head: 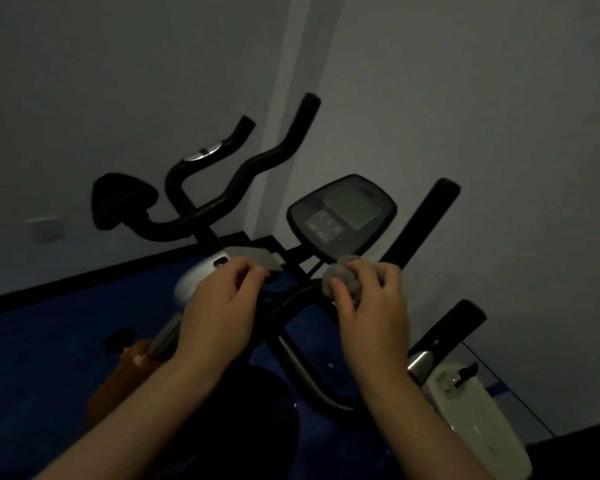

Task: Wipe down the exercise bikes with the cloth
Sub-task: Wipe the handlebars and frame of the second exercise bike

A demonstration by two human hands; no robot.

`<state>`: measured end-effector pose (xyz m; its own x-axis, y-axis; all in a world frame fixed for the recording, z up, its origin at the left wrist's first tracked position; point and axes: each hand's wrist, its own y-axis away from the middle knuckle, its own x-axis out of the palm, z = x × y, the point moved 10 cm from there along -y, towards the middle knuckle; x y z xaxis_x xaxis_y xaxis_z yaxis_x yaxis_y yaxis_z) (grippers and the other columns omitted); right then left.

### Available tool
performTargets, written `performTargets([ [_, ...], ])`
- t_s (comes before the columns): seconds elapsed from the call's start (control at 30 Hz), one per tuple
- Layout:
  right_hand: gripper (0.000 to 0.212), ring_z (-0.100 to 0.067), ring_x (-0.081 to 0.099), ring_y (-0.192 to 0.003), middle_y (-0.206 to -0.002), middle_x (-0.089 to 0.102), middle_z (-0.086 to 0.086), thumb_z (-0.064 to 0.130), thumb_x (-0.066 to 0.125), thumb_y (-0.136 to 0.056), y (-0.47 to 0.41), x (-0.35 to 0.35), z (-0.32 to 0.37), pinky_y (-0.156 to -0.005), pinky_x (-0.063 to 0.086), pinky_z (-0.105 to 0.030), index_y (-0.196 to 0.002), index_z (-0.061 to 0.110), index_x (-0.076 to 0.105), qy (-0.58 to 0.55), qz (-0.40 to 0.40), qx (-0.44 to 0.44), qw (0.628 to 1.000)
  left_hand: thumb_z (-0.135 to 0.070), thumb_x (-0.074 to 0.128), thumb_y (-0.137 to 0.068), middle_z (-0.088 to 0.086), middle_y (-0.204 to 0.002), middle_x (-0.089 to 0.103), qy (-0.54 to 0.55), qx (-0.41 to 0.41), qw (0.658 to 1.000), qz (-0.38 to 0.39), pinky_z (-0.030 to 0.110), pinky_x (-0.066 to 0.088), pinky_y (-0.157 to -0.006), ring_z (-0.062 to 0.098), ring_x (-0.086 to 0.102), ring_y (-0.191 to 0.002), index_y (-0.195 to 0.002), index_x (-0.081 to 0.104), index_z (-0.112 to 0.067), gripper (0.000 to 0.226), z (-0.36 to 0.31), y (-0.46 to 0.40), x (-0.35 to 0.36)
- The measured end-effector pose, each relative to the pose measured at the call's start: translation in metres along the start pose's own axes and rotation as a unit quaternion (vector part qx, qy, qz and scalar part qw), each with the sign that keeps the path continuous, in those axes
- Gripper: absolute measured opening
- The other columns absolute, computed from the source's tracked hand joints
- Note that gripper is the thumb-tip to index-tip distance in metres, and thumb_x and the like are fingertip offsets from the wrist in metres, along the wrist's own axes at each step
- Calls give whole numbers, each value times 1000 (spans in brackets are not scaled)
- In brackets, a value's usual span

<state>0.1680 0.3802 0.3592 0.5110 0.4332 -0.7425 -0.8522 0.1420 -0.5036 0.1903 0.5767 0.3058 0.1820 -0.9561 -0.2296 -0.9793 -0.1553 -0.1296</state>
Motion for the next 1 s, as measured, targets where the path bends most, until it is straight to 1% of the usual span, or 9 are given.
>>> performTargets([
  [0.13,17,3,44,-82,-111,39,11,26,58,-91,2,19,24,-64,36,0,-108,25,58,-55,94,-58,992,-27,50,-93,-12,-81,66,-48,4,998,-32,32,50,-71,3,61,-78,-84,64,-32,17,11,17,-15],
  [0.27,15,-11,54,-88,-111,48,5,25,58,-92,-29,-12,0,-70,37,-19,-106,23,62,-16,34,-7,999,-28,48,-94,-12,-82,66,-74,-8,996,-43,35,52,-75,1,60,-79,-84,64,-30,19,15,21,-17],
  [0.33,17,-15,58,-86,-111,52,2,25,59,-91,-12,3,20,-68,38,-20,-107,23,63,8,33,-22,999,-29,49,-93,-10,-79,67,-46,-32,997,-62,39,53,-77,5,61,-78,-80,64,-30,20,23,21,-20],
  [0.5,21,-12,60,-90,-110,58,4,23,61,-89,22,55,76,-76,49,-22,-109,21,65,-58,202,-150,966,-33,48,-91,-4,-78,67,12,-61,995,-74,47,51,-77,15,63,-77,-76,63,-28,22,30,26,-26],
  [0.6,19,-7,55,-89,-106,59,7,26,60,-90,-16,32,51,-69,37,-4,-107,25,67,-25,158,-121,980,-26,48,-94,-4,-78,66,39,-80,991,-100,41,51,-69,14,62,-72,-77,63,-27,23,39,39,-30],
  [0.67,18,-6,54,-85,-106,59,5,26,58,-92,-16,22,46,-65,32,-3,-107,24,66,-10,114,-102,988,-22,47,-94,3,-79,66,84,-104,984,-116,36,47,-62,15,60,-66,-76,63,-24,24,49,46,-31],
  [0.83,22,0,54,-86,-104,58,10,25,63,-87,45,73,93,-76,39,-9,-109,26,67,-103,295,-175,934,-19,44,-90,-9,-77,58,63,-95,988,-109,11,42,-65,-4,56,-71,-80,60,-17,19,53,43,-31],
  [0.93,21,-2,55,-89,-100,58,11,24,67,-84,9,61,83,-78,42,-14,-105,29,69,-98,287,-191,933,-22,46,-95,4,-78,64,97,-108,982,-119,32,47,-68,14,60,-73,-80,62,-17,22,51,49,-34],
  [1.0,20,-6,56,-90,-99,60,11,24,69,-82,-13,47,76,-78,44,-19,-101,30,69,-44,245,-228,941,-28,49,-93,-2,-79,66,80,-107,985,-108,33,49,-69,11,62,-75,-81,61,-26,17,45,57,-29],
])
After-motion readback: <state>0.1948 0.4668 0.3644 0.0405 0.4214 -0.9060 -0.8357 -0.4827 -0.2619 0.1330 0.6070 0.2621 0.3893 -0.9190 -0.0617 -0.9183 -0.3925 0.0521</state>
